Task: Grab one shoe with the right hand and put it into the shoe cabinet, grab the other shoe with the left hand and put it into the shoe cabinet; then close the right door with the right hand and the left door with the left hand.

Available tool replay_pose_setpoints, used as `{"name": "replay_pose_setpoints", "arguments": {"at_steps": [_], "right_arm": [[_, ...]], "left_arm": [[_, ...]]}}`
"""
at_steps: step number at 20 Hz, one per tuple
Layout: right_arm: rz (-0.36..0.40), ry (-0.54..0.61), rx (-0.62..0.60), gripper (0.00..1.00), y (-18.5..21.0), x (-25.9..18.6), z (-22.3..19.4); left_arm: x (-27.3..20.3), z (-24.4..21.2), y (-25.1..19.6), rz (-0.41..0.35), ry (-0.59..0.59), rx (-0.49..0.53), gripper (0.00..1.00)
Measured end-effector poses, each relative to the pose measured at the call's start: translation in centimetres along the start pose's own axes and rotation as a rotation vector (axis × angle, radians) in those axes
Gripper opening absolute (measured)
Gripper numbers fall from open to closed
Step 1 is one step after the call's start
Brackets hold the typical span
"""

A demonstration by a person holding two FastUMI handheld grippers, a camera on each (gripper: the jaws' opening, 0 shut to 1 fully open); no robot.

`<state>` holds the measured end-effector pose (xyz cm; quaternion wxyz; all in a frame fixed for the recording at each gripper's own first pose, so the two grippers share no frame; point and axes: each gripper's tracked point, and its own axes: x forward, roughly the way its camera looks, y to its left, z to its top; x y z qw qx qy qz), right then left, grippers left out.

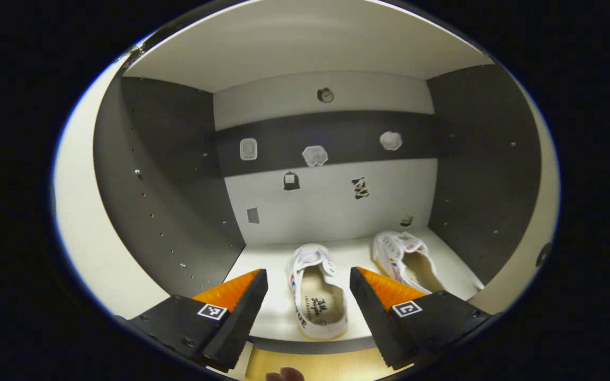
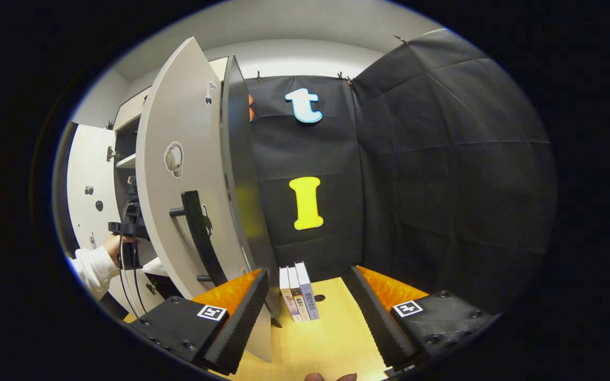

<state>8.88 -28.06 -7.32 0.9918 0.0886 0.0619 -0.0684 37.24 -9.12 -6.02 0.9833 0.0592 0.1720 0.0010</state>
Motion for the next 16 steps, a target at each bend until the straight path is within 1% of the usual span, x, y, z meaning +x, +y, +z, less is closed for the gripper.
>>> {"name": "replay_pose_setpoints", "arguments": {"at_steps": [1,2,3,4,5,9,11,12,13,14,16], "right_arm": [[0.008,-0.002,-0.006,0.98,0.4,0.2,0.3],[0.015,-0.007,-0.009,0.98,0.9,0.4,0.5],[0.027,-0.01,-0.007,0.98,1.6,0.6,0.7],[0.037,-0.011,-0.003,1.0,2.1,0.9,0.8],[0.05,-0.008,0.0,0.98,2.8,1.1,0.8],[0.068,-0.002,-0.01,0.98,4.2,1.9,1.0],[0.085,-0.003,-0.009,0.98,5.1,2.0,1.2],[0.081,-0.007,-0.021,0.98,5.1,2.1,1.3],[0.078,-0.009,-0.035,1.0,5.0,1.9,1.3],[0.078,-0.009,-0.043,0.97,5.1,1.9,1.3],[0.082,-0.006,-0.061,0.98,5.4,2.0,1.5]], "left_arm": [[-1.8,0.6,-0.7,-0.032,-0.026,0.003,0.96],[-3.7,1.0,-1.0,-0.048,-0.058,-0.001,0.96],[-5.6,1.3,-1.0,-0.057,-0.09,-0.006,0.96],[-7.4,1.5,-1.0,-0.06,-0.123,-0.011,0.96],[-9.3,1.6,-0.8,-0.061,-0.152,-0.012,0.96],[-16.6,1.5,0.1,-0.059,-0.257,-0.048,0.97],[-19.7,0.9,0.7,-0.056,-0.272,-0.077,0.97],[-21.1,0.5,1.2,-0.05,-0.278,-0.084,0.97],[-22.3,0.2,1.8,-0.04,-0.287,-0.086,0.97],[-23.4,-0.3,2.4,-0.025,-0.293,-0.09,0.97],[-25.5,-1.4,3.4,-0.01,-0.299,-0.108,0.97]]}}
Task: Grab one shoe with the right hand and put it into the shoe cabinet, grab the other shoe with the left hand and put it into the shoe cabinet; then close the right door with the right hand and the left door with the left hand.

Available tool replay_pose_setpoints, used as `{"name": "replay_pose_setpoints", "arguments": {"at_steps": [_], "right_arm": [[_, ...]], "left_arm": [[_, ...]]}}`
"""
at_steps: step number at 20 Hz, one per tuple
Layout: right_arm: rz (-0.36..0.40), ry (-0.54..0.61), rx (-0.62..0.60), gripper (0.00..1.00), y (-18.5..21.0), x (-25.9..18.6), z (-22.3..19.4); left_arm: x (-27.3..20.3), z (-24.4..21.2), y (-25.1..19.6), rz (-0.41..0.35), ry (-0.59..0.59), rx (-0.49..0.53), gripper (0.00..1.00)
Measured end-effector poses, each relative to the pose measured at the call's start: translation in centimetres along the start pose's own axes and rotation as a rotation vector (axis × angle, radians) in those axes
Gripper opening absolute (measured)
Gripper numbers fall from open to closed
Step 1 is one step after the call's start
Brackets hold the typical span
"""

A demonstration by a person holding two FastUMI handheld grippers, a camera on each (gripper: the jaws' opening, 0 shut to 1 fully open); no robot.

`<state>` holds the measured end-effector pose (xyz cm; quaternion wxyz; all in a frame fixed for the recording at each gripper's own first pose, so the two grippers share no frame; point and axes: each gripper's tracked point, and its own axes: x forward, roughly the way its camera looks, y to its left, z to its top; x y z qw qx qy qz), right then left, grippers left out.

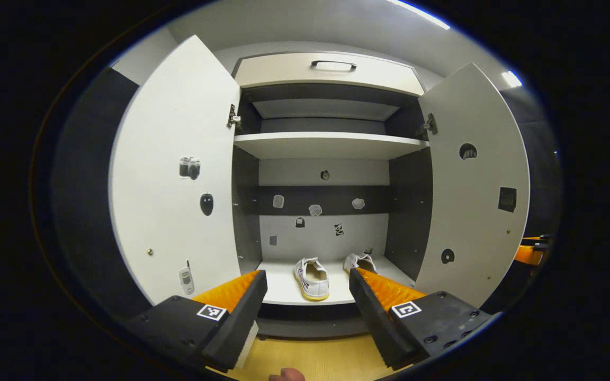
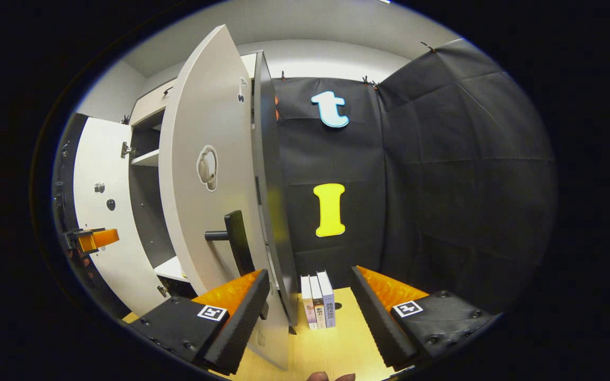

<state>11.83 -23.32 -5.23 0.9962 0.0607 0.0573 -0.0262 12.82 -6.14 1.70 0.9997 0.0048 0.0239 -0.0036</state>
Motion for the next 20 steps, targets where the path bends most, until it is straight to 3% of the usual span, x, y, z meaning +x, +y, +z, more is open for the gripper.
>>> {"name": "replay_pose_setpoints", "arguments": {"at_steps": [8,15,20], "right_arm": [[0.016,0.001,-0.011,0.97,2.5,-0.4,-0.3],[0.131,0.014,-0.018,0.98,10.1,-0.3,-1.4],[0.146,0.007,-0.011,0.98,12.9,-0.1,-1.8]], "left_arm": [[-5.4,-0.9,4.3,0.059,0.011,0.022,0.97],[-6.1,-1.9,6.1,0.067,0.028,-0.002,0.97],[-7.7,-1.6,8.4,0.086,0.026,-0.003,0.97]]}}
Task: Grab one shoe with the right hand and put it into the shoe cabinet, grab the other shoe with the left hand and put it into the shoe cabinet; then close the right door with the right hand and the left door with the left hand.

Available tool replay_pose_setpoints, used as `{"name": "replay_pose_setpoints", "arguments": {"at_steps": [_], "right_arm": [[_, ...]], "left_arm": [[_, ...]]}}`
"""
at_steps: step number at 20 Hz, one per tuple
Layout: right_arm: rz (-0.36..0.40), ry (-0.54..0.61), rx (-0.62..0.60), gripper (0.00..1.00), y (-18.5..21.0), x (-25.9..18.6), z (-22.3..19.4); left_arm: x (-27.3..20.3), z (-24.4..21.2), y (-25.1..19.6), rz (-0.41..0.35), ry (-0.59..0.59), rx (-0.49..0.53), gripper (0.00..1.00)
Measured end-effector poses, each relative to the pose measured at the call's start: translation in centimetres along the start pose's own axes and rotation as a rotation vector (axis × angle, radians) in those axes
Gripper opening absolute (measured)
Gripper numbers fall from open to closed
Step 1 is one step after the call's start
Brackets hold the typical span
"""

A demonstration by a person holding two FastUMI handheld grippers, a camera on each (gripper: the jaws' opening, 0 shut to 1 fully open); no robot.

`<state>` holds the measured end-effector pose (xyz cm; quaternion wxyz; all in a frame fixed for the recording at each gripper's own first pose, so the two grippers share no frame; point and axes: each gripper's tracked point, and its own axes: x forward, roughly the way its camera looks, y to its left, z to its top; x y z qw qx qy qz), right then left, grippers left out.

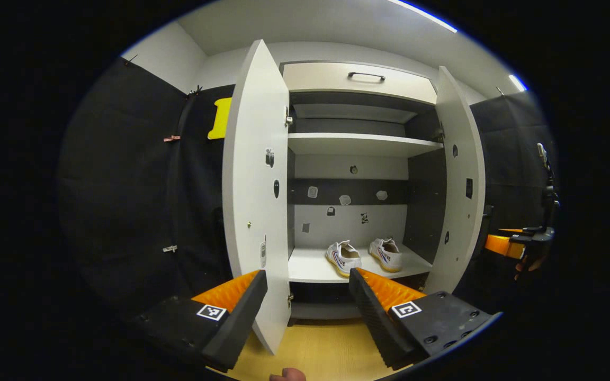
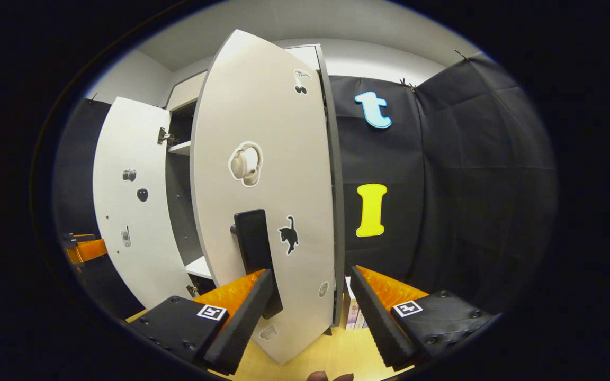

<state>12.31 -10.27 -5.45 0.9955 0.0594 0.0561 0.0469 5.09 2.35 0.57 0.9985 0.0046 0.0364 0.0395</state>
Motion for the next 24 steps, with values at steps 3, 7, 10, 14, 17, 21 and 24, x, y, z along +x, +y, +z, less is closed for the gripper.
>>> {"name": "replay_pose_setpoints", "arguments": {"at_steps": [3,7,10,14,17,21,24], "right_arm": [[0.015,0.015,0.026,0.98,1.0,0.2,-0.2],[0.015,-0.013,0.026,0.98,2.0,-0.2,0.8],[0.016,-0.017,0.017,0.98,2.9,-0.3,0.7],[0.017,-0.019,0.024,0.98,4.3,-0.8,0.6],[0.015,-0.031,0.027,0.98,5.1,-1.6,0.7],[-0.013,-0.074,-0.059,0.98,5.5,-2.5,1.0],[-0.048,-0.086,-0.028,0.98,5.5,-3.5,0.5]], "left_arm": [[0.1,-0.1,1.4,0.017,-0.006,-0.004,0.97],[-0.6,-0.1,3.3,0.036,-0.009,-0.004,0.97],[-0.5,-0.1,4.7,0.044,-0.016,-0.015,0.97],[-0.9,0.0,7.1,0.064,-0.027,-0.014,0.97],[-0.8,-0.2,10.0,0.096,-0.027,0.0,0.97],[0.3,-0.2,13.7,0.135,-0.033,0.008,0.97],[2.0,-0.4,17.0,0.169,-0.043,0.026,0.97]]}}
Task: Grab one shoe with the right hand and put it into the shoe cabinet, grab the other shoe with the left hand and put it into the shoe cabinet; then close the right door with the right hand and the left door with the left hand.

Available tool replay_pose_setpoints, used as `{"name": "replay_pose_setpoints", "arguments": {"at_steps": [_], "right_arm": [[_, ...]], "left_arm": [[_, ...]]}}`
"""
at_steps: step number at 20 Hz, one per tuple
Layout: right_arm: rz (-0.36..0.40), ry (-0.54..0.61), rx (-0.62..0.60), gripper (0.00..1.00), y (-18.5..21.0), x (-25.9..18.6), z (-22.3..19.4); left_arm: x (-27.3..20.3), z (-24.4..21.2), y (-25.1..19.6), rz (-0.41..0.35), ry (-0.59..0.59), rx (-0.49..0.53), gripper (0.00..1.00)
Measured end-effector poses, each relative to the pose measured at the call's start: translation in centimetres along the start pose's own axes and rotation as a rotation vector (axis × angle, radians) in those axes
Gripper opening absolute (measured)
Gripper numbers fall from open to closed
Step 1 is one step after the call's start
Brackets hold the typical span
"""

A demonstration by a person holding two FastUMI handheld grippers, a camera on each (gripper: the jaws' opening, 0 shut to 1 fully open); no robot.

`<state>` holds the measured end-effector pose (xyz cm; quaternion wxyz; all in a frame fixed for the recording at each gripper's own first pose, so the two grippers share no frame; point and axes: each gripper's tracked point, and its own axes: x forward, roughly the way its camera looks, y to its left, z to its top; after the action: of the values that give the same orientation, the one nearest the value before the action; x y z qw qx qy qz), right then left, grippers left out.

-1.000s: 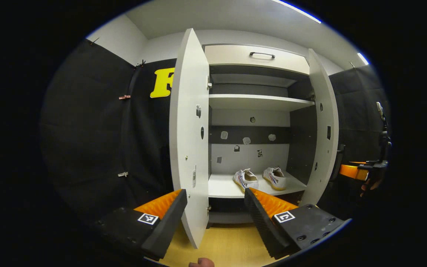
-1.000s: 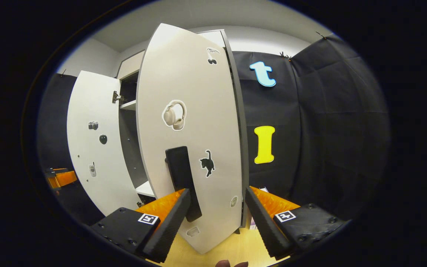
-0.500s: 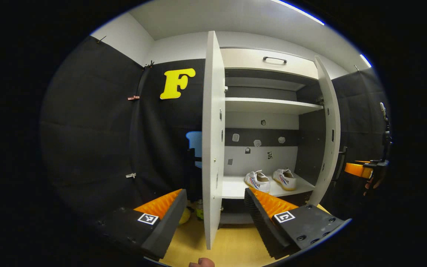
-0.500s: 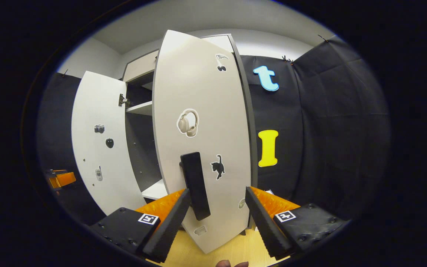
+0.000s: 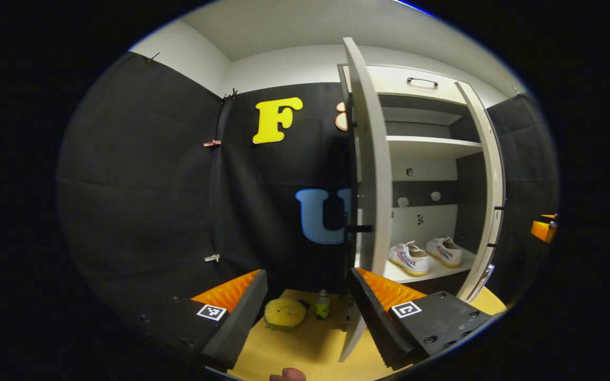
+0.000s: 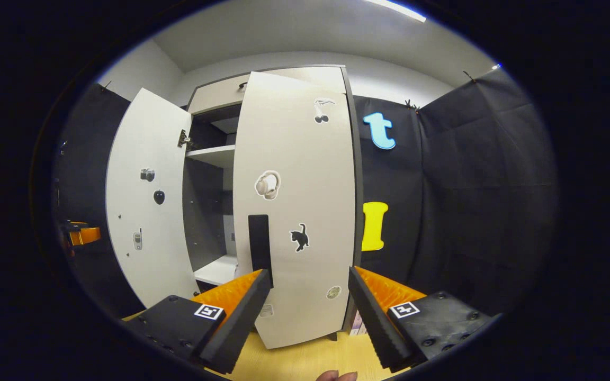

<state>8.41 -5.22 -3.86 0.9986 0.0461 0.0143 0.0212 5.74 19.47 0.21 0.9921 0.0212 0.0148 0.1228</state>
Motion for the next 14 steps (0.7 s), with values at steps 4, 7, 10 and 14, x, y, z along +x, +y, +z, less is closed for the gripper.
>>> {"name": "replay_pose_setpoints", "arguments": {"at_steps": [4,7,10,14], "right_arm": [[-0.006,0.041,0.033,0.98,0.4,-0.7,-0.5],[-0.023,0.04,-0.017,0.98,0.2,-1.4,-0.4],[-0.025,0.04,-0.026,0.98,-0.1,-1.9,-0.3],[-0.043,0.033,-0.009,0.98,-0.9,-1.9,-0.4]], "left_arm": [[3.3,-1.2,1.4,0.002,0.019,-0.001,0.97],[5.4,-2.8,1.0,-0.015,0.034,0.008,0.97],[5.2,-3.5,-0.3,-0.032,0.045,0.002,0.92],[4.7,-3.5,-1.0,-0.011,0.023,-0.003,0.92]]}}
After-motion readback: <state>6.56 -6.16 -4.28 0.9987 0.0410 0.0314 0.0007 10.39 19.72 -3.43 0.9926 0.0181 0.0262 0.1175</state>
